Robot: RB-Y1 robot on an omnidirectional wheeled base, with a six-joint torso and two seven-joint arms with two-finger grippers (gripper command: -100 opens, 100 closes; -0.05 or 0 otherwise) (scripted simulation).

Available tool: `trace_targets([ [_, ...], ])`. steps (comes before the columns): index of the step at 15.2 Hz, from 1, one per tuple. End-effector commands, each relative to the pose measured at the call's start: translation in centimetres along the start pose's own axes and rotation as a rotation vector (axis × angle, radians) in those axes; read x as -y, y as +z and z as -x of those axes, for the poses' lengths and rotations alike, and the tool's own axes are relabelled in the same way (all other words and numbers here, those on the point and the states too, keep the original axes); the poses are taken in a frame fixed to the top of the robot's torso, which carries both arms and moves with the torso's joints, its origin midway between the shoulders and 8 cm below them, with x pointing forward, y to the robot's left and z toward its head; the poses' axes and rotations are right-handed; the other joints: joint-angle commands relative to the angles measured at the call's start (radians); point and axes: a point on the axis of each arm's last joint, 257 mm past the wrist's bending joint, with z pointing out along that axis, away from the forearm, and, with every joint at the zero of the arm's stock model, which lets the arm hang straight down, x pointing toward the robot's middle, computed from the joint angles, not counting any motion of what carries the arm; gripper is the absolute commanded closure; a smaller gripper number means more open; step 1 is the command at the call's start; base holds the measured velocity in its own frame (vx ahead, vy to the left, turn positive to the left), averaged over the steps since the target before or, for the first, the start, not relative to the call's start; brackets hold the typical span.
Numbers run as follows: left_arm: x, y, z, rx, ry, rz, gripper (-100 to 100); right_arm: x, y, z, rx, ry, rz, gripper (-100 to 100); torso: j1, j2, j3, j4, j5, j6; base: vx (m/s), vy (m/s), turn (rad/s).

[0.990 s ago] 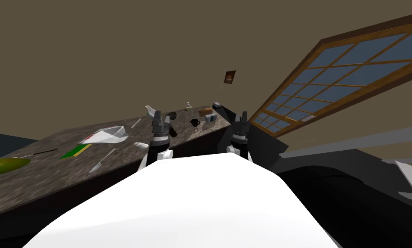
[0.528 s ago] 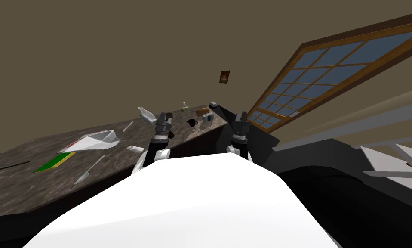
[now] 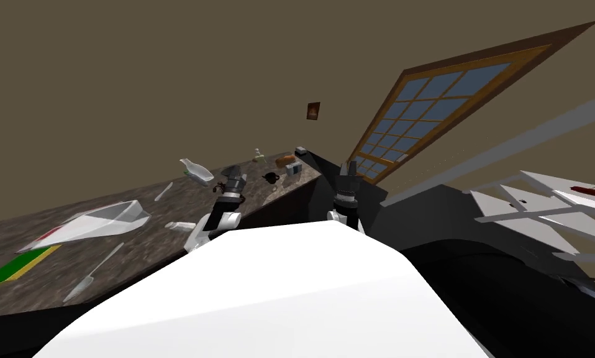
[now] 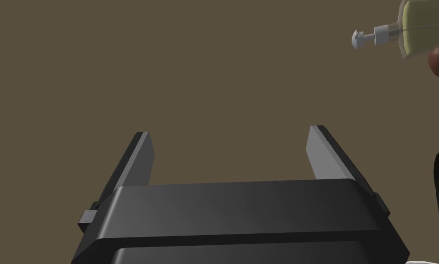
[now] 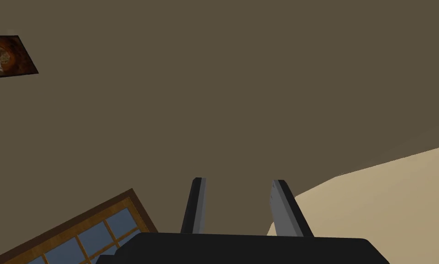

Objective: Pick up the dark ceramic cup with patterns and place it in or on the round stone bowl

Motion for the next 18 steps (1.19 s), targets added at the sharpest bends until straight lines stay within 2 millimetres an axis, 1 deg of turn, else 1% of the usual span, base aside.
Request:
trace_targets([
  [1,-2.5,0.3,1.3,0.010,-0.008,0.066,-100,0.0,0.0,0.0,0.000,0.000,0.000,0,0.000,0.000,0.000,0.000,0.000,0.000,-0.014,0.000,-0.240],
  [2,-3.8,0.4,2.0,0.017,-0.014,0.099,-100,0.0,0.0,0.0,0.000,0.000,0.000,0,0.000,0.000,0.000,0.000,0.000,0.000,-0.014,0.001,-0.277],
  [3,-3.8,0.4,2.0,0.017,-0.014,0.100,-100,0.0,0.0,0.0,0.000,0.000,0.000,0,0.000,0.000,0.000,0.000,0.000,0.000,-0.012,0.005,-0.187],
  [5,-6.2,0.6,3.5,0.036,-0.030,0.166,-100,0.0,0.0,0.0,0.000,0.000,0.000,0,0.000,-0.001,0.000,0.000,0.000,0.000,-0.010,0.001,-0.206],
  [6,-6.3,0.6,3.5,0.036,-0.030,0.168,-100,0.0,0.0,0.0,0.000,0.000,0.000,0,0.000,-0.001,0.000,0.000,0.000,0.000,-0.009,0.004,-0.181],
  [8,-8.7,0.6,5.0,0.060,-0.051,0.235,-100,0.0,0.0,0.0,0.000,0.000,0.000,0,0.000,-0.001,0.000,0.000,0.000,0.000,-0.007,0.003,-0.191],
  [9,-8.7,0.6,5.0,0.060,-0.051,0.236,-100,0.0,0.0,0.0,0.000,0.000,0.000,0,0.000,-0.001,-0.001,0.000,0.000,0.000,-0.005,0.003,-0.205],
  [11,-11.1,0.4,6.4,0.087,-0.076,0.304,-100,0.0,0.0,0.0,0.000,0.000,0.000,0,0.000,-0.001,-0.001,0.000,0.000,0.000,-0.004,0.003,-0.215],
  [12,-11.1,0.4,6.4,0.087,-0.076,0.304,-100,0.0,0.0,0.0,0.000,0.000,0.000,0,0.000,-0.001,-0.001,0.000,0.000,0.000,-0.003,0.005,-0.165],
  [13,-12.3,0.3,7.1,0.101,-0.090,0.337,-100,0.0,0.0,0.0,0.000,0.000,0.000,0,0.000,-0.001,-0.001,0.000,0.000,0.000,-0.002,0.004,-0.174],
  [14,-12.3,0.3,7.1,0.101,-0.090,0.337,-100,0.0,0.0,0.0,0.000,0.000,0.000,0,0.000,-0.001,-0.001,0.000,0.000,0.000,-0.001,0.005,-0.117],
  [16,-14.6,-0.2,8.4,0.130,-0.121,0.401,-100,0.0,0.0,0.0,0.000,0.000,0.000,0,0.000,-0.001,-0.001,0.000,0.000,0.000,-0.001,0.002,-0.206],
  [17,-14.6,-0.2,8.4,0.130,-0.121,0.402,-100,0.0,0.0,0.0,0.000,0.000,0.000,0,0.000,-0.001,-0.001,0.000,0.000,0.000,-0.002,0.007,-0.179],
  [18,-15.7,-0.5,9.0,0.145,-0.137,0.434,-100,0.0,0.0,0.0,0.000,0.000,0.000,0,0.000,-0.001,-0.001,0.000,0.000,0.000,-0.002,0.007,-0.116],
])
